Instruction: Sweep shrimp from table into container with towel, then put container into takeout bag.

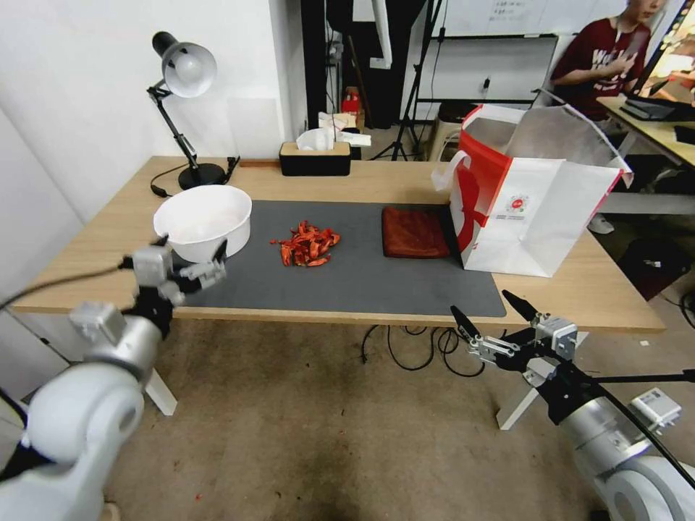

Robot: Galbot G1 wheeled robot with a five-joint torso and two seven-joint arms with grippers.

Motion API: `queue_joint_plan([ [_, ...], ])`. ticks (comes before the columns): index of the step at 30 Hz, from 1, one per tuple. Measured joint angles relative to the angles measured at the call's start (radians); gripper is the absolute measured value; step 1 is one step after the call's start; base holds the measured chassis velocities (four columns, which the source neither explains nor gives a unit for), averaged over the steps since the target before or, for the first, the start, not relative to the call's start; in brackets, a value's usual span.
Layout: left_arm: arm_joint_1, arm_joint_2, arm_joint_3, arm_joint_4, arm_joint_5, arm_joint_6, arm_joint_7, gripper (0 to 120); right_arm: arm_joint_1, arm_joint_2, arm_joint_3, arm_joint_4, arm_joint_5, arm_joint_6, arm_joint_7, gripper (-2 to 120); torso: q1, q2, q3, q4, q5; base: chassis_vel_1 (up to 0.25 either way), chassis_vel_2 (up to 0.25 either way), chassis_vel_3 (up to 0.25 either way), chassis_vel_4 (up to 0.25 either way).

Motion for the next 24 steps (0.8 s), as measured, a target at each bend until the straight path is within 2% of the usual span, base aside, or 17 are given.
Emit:
queue_joint_plan([
  [1, -0.032, 0.019, 0.011, 0.027, -0.019, 0.001, 0.0, 100, -0.001, 0.0, 0.0, 0.0, 0.0, 0.0, 0.0, 100, 0.0, 0.0, 0.0, 0.0, 0.0004, 0.0, 0.0, 0.0, 0.0],
  [2, -0.032, 0.019, 0.011, 0.027, -0.019, 0.001, 0.0, 100, -0.001, 0.0, 0.0, 0.0, 0.0, 0.0, 0.0, 100, 0.0, 0.0, 0.0, 0.0, 0.0004, 0.0, 0.0, 0.0, 0.0],
  [4, -0.116, 0.064, 0.044, 0.101, -0.065, 0.003, 0.011, 100, -0.004, 0.0, 0.001, 0.0, 0.0, 0.0, 0.0, 100, 0.0, 0.0, 0.0, 0.0002, -0.0002, 0.0, 0.0, 0.0, 0.0],
  [5, -0.116, 0.064, 0.044, 0.101, -0.065, 0.003, 0.011, 100, -0.004, 0.0, 0.001, 0.0, 0.0, 0.0, 0.0, 100, 0.0, 0.0, 0.0, 0.0002, -0.0002, 0.0, 0.0, 0.0, 0.0],
  [8, -0.253, 0.131, 0.084, 0.218, -0.119, -0.003, 0.1, 100, -0.009, 0.003, 0.002, 0.002, 0.001, 0.001, 0.0, 100, 0.0, 0.0, 0.0, -0.0002, 0.0005, 0.0, 0.0, 0.0, 0.0],
  [9, -0.253, 0.131, 0.084, 0.218, -0.119, -0.003, 0.1, 100, -0.009, 0.003, 0.002, 0.002, 0.001, 0.001, 0.0, 100, 0.0, 0.0, 0.0, -0.0002, 0.0005, 0.0, 0.0, 0.0, 0.0],
  [11, -0.309, 0.16, 0.104, 0.27, -0.135, -0.01, 0.153, 100, -0.01, 0.006, 0.003, 0.002, 0.0, 0.002, 0.0, 100, 0.0, 0.0, 0.0, 0.0001, 0.0001, 0.0, 0.0, 0.0, 0.0],
  [12, -0.363, 0.19, 0.129, 0.324, -0.153, -0.022, 0.205, 100, -0.012, 0.01, 0.003, 0.002, 0.0, 0.005, -0.001, 100, 0.0, 0.0, 0.0, -0.0003, 0.0002, 0.0, 0.0, 0.0, 0.0],
  [13, -0.363, 0.19, 0.129, 0.324, -0.153, -0.022, 0.205, 100, -0.012, 0.01, 0.003, 0.002, 0.0, 0.005, -0.001, 100, 0.0, 0.0, 0.0, -0.0003, 0.0002, 0.0, 0.0, 0.0, 0.0],
  [15, -0.434, 0.231, 0.177, 0.41, -0.181, -0.029, 0.256, 100, -0.015, 0.018, 0.002, -0.002, -0.001, 0.016, -0.002, 100, 0.0, 0.0, 0.0, 0.0, 0.0004, 0.0, 0.0, 0.0, 0.0],
  [16, -0.434, 0.231, 0.177, 0.41, -0.181, -0.029, 0.256, 100, -0.015, 0.018, 0.002, -0.002, -0.001, 0.016, -0.002, 100, 0.0, 0.0, 0.0, 0.0, 0.0004, 0.0, 0.0, 0.0, 0.0],
  [17, -0.472, 0.254, 0.208, 0.465, -0.184, -0.03, 0.301, 100, -0.016, 0.021, 0.002, -0.005, -0.002, 0.019, -0.003, 100, 0.0, 0.0, 0.0, -0.0001, -0.0001, 0.0, 0.0, 0.0, 0.0],
  [19, -0.522, 0.293, 0.238, 0.552, -0.143, -0.037, 0.47, 100, -0.017, 0.022, 0.004, -0.011, -0.002, 0.024, -0.005, 100, 0.0, 0.0, 0.0, 0.0002, -0.0001, 0.0, 0.0, 0.0, 0.0],
  [20, -0.541, 0.307, 0.246, 0.575, -0.126, -0.042, 0.538, 100, -0.017, 0.021, 0.006, -0.013, -0.002, 0.025, -0.005, 100, 0.0, 0.0, 0.0, 0.0003, -0.0004, 0.0, 0.0, 0.0, 0.0],
  [21, -0.541, 0.307, 0.246, 0.575, -0.126, -0.042, 0.538, 100, -0.017, 0.021, 0.006, -0.013, -0.002, 0.025, -0.005, 100, 0.0, 0.0, 0.0, 0.0003, -0.0004, 0.0, 0.0, 0.0, 0.0],
  [23, -0.606, 0.345, 0.281, 0.636, -0.048, -0.074, 0.709, 100, -0.018, 0.018, 0.007, -0.019, 0.0, 0.031, -0.005, 100, 0.0, 0.0, 0.0, 0.0005, 0.0003, 0.0, 0.0, 0.0, 0.0],
  [24, -0.642, 0.361, 0.305, 0.663, -0.002, -0.097, 0.761, 100, -0.018, 0.018, 0.007, -0.022, 0.0, 0.034, -0.005, 100, 0.0, 0.0, 0.0, 0.0003, 0.0002, 0.0, 0.0, 0.0, 0.0],
])
